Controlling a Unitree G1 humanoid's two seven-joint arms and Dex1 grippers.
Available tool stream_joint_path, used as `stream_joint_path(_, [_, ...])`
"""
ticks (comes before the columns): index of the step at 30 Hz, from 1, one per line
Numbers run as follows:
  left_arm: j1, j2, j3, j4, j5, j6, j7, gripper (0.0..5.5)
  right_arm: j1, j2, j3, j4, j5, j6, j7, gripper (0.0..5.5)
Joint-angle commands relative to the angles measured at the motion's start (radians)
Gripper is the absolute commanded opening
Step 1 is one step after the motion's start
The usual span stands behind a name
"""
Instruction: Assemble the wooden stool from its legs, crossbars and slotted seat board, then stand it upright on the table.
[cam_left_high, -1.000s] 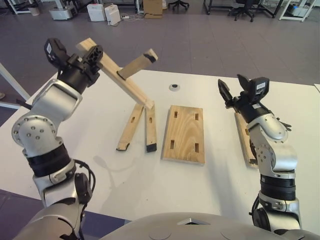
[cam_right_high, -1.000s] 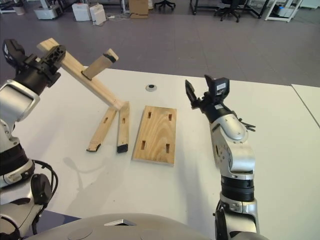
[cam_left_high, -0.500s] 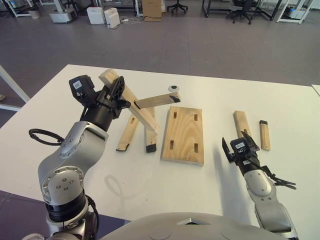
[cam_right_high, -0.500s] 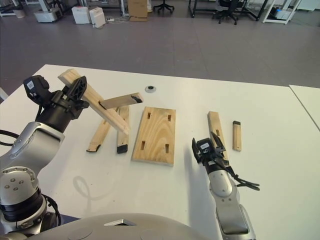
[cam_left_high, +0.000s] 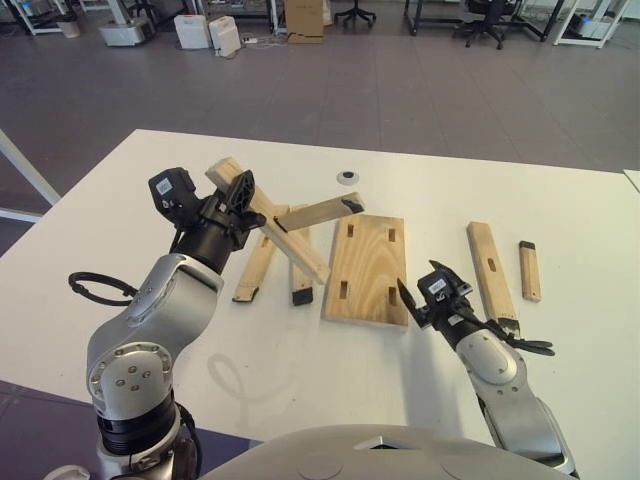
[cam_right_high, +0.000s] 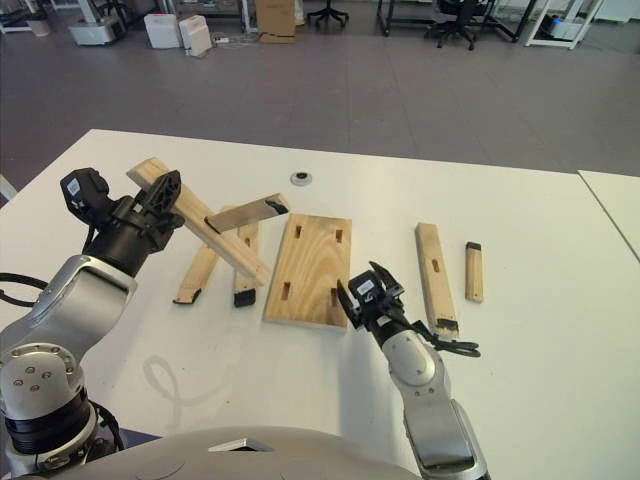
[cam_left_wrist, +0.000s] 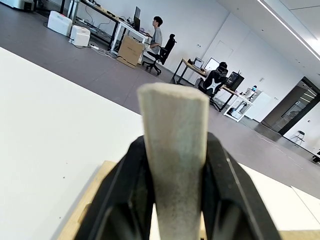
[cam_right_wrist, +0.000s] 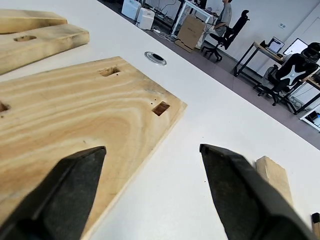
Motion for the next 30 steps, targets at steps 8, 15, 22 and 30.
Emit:
stream_joint_path(8, [0.003, 0.009, -0.055, 0.016, 0.025, -0.021, 0.000, 1.01, 0.032, -0.043, -0.003, 0.039, 0.033, 0.184, 0.075, 3.52])
stream_joint_path(15, [0.038, 0.005, -0.085, 0.055, 0.129, -0.034, -0.058, 1.01, -0.059, -0.002, -0.009, 0.085, 0.117, 0.272, 0.096, 3.52])
stream_joint_path(22, [0.034, -0.008, -0.141, 0.071, 0.266, -0.047, -0.158, 1.01, -0.089, -0.021, 0.023, 0.064, 0.105, 0.285, 0.070, 3.52])
stream_joint_path(30, [0.004, -0.036, -0.152, 0.079, 0.301, -0.027, -0.185, 1.01, -0.063, -0.017, 0.030, 0.104, 0.115, 0.236, 0.044, 3.52])
